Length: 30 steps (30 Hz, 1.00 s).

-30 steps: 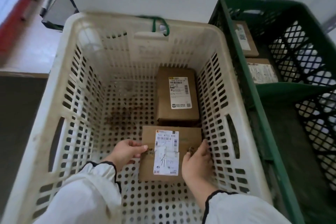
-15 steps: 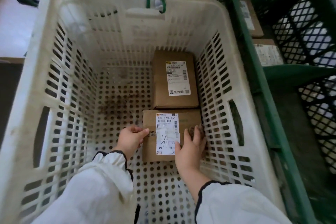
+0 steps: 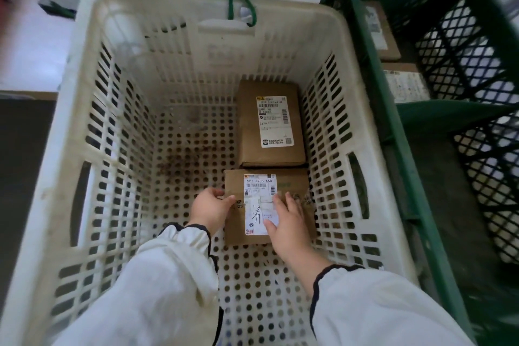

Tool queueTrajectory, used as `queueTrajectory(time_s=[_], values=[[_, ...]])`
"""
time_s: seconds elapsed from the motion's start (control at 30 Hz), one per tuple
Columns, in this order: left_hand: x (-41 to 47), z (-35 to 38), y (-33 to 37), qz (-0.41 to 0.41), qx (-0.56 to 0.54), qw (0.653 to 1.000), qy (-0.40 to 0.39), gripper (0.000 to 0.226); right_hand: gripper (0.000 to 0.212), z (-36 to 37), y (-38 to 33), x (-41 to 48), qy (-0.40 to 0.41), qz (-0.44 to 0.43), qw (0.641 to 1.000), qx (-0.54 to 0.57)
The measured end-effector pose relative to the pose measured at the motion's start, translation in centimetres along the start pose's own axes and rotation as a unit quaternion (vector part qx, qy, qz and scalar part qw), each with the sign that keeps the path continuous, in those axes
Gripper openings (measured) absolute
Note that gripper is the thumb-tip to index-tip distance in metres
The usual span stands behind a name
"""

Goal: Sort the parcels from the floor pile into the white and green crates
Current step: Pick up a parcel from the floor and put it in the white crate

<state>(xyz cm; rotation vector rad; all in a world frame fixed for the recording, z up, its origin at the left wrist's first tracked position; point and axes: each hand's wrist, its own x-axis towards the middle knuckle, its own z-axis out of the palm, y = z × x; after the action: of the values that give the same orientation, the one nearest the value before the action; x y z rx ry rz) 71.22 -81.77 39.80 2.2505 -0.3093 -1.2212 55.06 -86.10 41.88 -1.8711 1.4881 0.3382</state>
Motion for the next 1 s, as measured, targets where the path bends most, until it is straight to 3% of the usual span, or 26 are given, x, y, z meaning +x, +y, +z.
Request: queueTrajectory(time_s=[0.23, 0.37, 0.5, 0.6, 0.73, 1.0], values=[[-4.7, -4.1, 7.6, 0.118, 0.07, 0.99, 0.017, 0.049, 0.057, -7.2, -4.2, -2.5, 0.077, -0.064, 0.995, -0.005], [-8.9, -9.4, 14.0, 0.229, 0.179, 0.956, 0.049, 0.045, 0.045, -13.0, -9.5, -5.3, 0.124, -0.113, 0.986, 0.018], [-13.6, -15.8, 17.7, 0.271, 0.268, 0.919, 0.101, 0.046, 0.043, -19.7, -13.1, -8.1, 0.123, -0.169, 0.977, 0.049], [-17.2, -19.8, 18.6, 0.275, 0.31, 0.9, 0.132, 0.046, 0.05, -23.6, -15.3, -10.2, 0.108, -0.171, 0.979, 0.014], [-21.7, -23.5, 17.6, 0.251, 0.299, 0.905, 0.168, 0.05, 0.057, -25.5, -18.4, -13.1, 0.079, -0.192, 0.978, -0.006], [-29.7, -25.9, 11.8, 0.178, 0.155, 0.942, 0.239, 0.045, 0.055, -22.2, -22.1, -19.0, 0.018, -0.289, 0.957, -0.029]])
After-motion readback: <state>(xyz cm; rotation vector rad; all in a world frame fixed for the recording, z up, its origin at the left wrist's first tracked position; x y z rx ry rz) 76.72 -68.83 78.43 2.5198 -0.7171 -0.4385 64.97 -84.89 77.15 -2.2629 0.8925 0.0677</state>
